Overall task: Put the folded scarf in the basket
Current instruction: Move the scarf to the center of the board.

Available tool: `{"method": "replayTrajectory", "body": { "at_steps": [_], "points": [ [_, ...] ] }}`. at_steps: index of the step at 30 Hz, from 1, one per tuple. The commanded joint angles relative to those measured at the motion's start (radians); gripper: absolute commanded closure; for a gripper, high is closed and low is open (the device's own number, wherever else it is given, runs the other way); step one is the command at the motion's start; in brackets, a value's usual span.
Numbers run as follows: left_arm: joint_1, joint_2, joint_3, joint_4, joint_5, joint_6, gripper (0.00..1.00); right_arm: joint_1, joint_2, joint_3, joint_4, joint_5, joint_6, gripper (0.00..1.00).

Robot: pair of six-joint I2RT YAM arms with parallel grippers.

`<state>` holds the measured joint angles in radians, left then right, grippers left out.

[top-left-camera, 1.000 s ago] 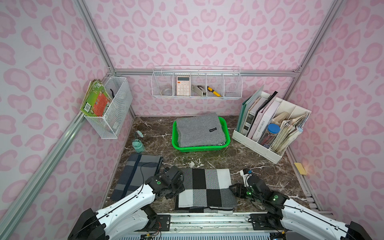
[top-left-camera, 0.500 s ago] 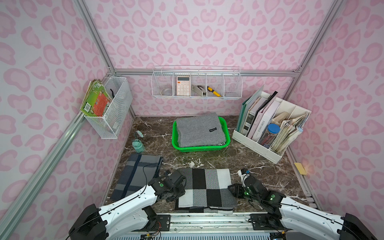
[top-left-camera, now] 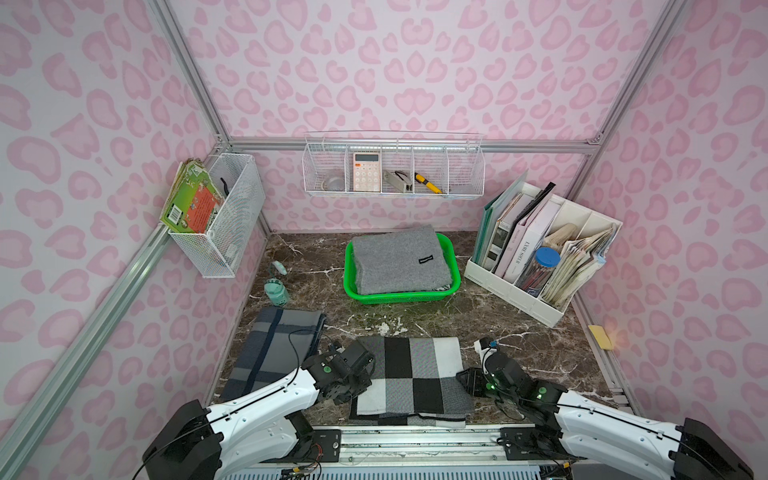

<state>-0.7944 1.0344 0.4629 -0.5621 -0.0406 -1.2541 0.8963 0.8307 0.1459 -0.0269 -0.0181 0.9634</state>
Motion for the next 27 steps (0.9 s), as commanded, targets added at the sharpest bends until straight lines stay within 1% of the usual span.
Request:
{"method": "replayTrajectory", "body": {
  "at_steps": [1, 3, 10, 20, 27],
  "points": [
    [0.001, -0.015, 0.004, 0.007, -0.016, 0.001, 0.93, 0.003, -0.008, 0.009, -0.041, 0.015, 0.004, 0.71],
    [0.001, -0.02, 0.005, 0.014, -0.022, -0.001, 1.0, 0.005, -0.013, 0.011, -0.037, 0.016, 0.009, 0.79],
    [0.0, -0.053, 0.02, -0.024, -0.04, 0.002, 1.0, 0.027, -0.009, 0.042, -0.049, 0.025, 0.015, 1.0],
    [0.001, -0.188, 0.037, -0.126, -0.079, 0.005, 1.0, 0.098, -0.04, 0.099, -0.1, 0.078, 0.053, 1.0],
    [0.0, -0.244, 0.033, -0.203, -0.132, 0.004, 1.0, 0.166, -0.063, 0.154, -0.159, 0.136, 0.079, 1.0]
  ]
}}
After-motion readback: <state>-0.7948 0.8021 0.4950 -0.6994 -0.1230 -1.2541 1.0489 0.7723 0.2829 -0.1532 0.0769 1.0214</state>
